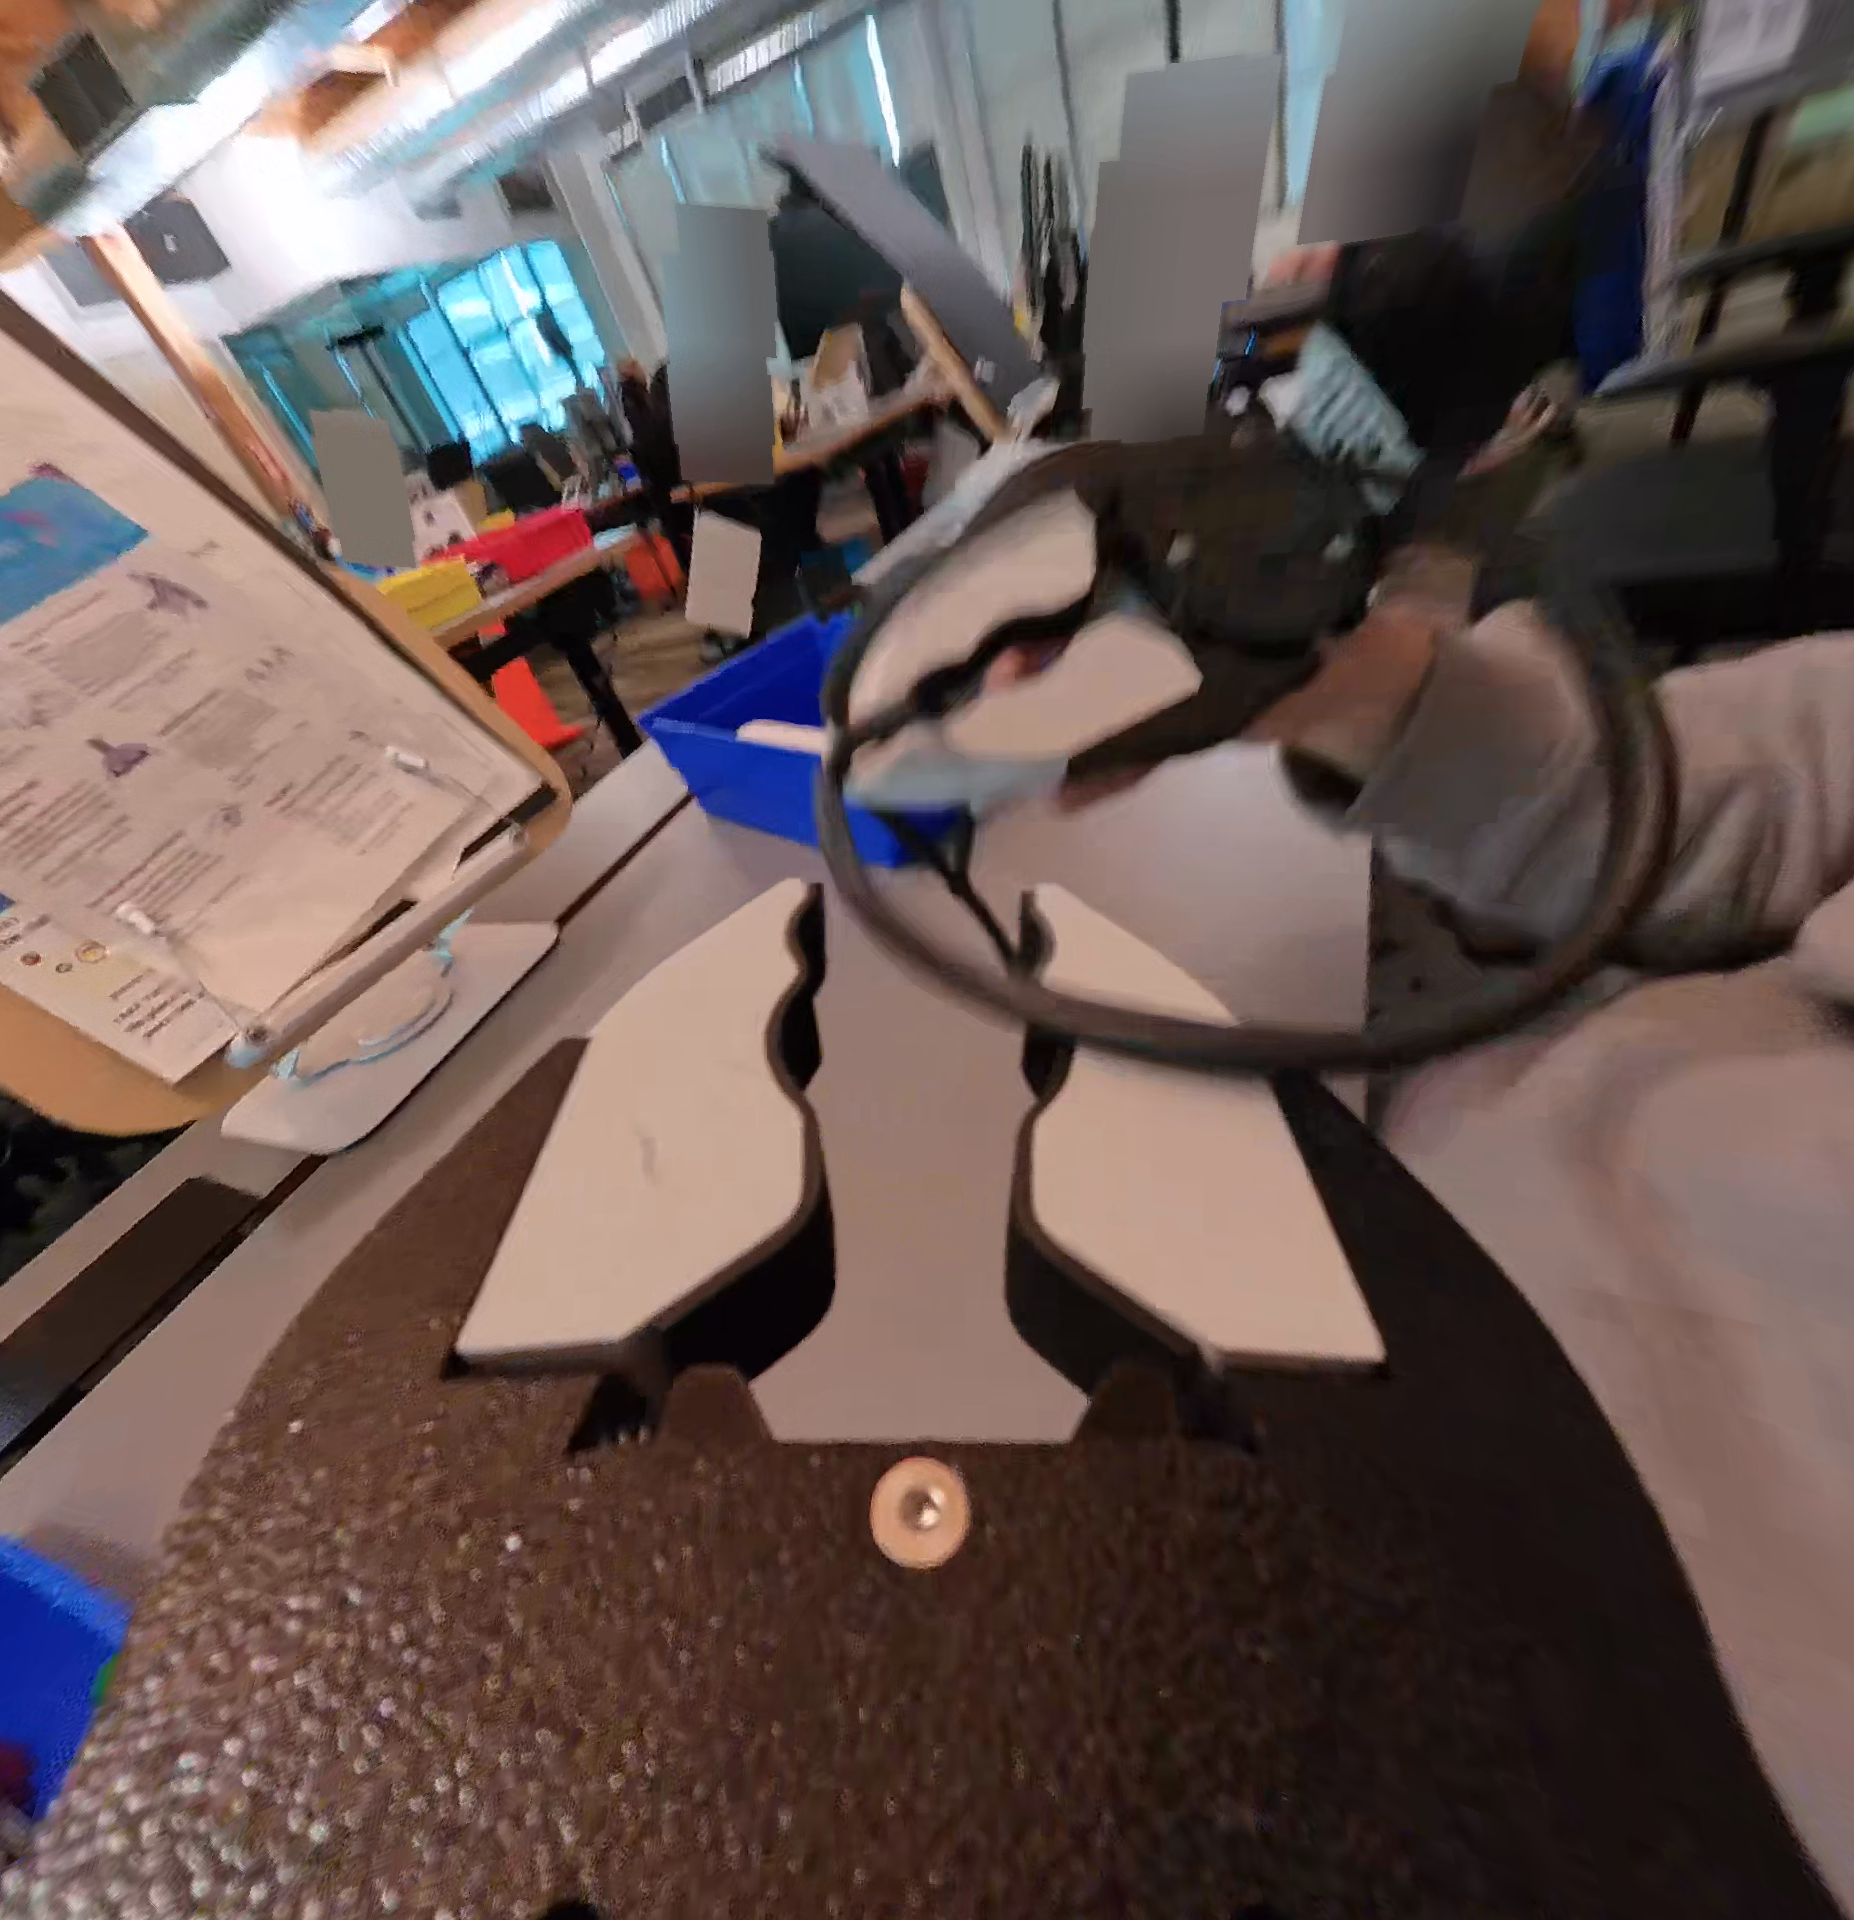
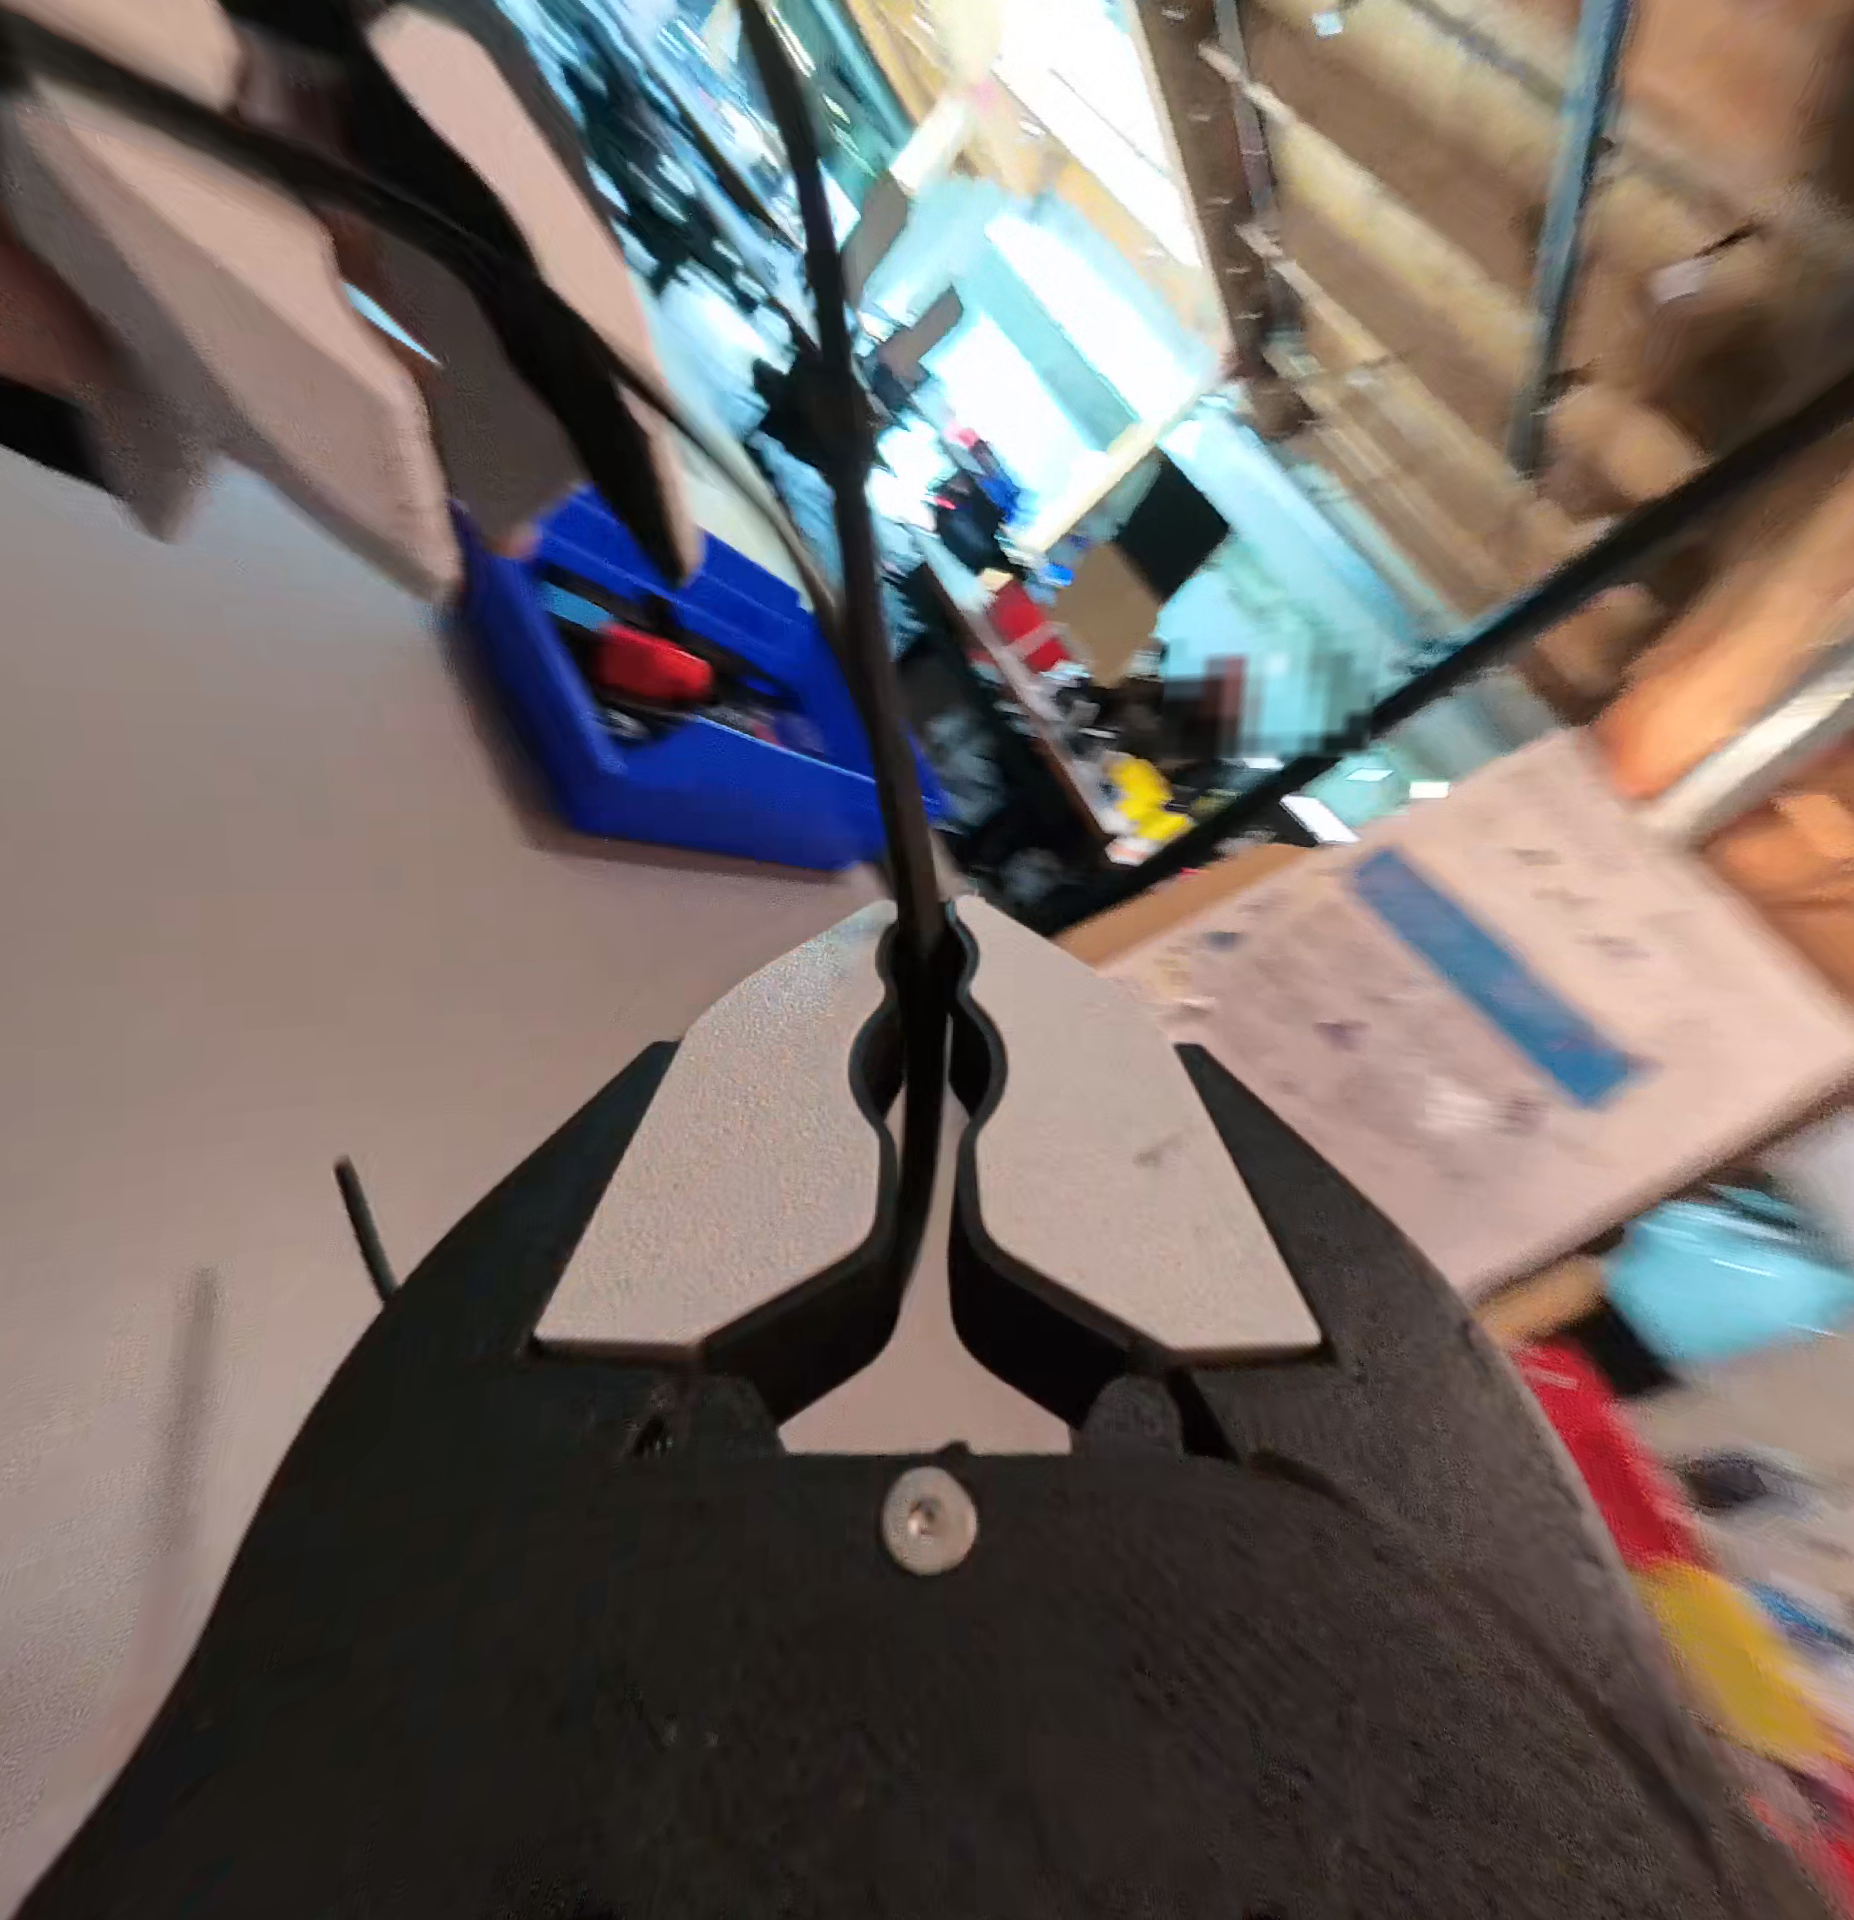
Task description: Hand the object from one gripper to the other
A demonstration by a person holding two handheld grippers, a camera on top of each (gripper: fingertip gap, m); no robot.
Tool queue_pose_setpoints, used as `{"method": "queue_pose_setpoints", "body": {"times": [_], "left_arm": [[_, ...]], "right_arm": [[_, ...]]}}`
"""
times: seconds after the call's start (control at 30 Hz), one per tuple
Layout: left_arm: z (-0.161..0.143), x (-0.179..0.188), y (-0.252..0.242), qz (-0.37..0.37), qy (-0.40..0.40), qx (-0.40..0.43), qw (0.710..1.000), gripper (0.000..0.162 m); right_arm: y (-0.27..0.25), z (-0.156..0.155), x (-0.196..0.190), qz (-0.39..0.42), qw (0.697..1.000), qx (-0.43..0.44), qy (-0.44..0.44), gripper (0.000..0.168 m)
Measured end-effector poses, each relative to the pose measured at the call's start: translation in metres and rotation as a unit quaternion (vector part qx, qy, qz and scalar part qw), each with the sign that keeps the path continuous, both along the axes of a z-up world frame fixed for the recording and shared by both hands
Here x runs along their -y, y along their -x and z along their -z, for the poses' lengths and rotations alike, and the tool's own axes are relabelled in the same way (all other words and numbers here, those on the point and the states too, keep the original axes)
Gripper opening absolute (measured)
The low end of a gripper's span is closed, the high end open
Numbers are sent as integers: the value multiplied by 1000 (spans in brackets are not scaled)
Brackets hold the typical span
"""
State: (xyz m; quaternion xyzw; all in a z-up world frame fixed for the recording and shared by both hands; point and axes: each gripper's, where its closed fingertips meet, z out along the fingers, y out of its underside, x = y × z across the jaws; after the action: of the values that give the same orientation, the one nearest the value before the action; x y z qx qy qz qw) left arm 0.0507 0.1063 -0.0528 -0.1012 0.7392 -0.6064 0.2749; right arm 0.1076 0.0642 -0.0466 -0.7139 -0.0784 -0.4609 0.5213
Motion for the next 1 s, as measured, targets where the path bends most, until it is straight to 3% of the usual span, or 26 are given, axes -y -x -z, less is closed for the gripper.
{"method": "queue_pose_setpoints", "body": {"times": [0.03,0.17,0.27,0.4,0.5,0.63,0.83,1.0], "left_arm": [[8,-3,-6,-16,-22,-6,1000,39],[32,-28,-31,-110,-68,-72,989,47],[16,-42,-44,-173,4,-89,981,46],[-5,-13,-26,-99,96,-104,985,47],[9,6,-25,-96,64,-132,984,70],[38,25,-25,-106,-3,-161,981,78],[47,30,-23,-112,-19,-189,975,75],[36,19,-24,-101,38,-217,970,71]], "right_arm": [[-6,-8,7,39,998,47,6,4],[-17,-12,20,115,976,169,78,4],[-20,-5,14,131,956,228,126,3],[-12,3,-2,124,932,298,163,3],[-8,15,-11,119,921,315,197,3],[-1,22,-22,111,916,324,208,4],[-5,29,-23,126,894,353,245,4],[-11,33,-21,133,888,359,254,3]]}}
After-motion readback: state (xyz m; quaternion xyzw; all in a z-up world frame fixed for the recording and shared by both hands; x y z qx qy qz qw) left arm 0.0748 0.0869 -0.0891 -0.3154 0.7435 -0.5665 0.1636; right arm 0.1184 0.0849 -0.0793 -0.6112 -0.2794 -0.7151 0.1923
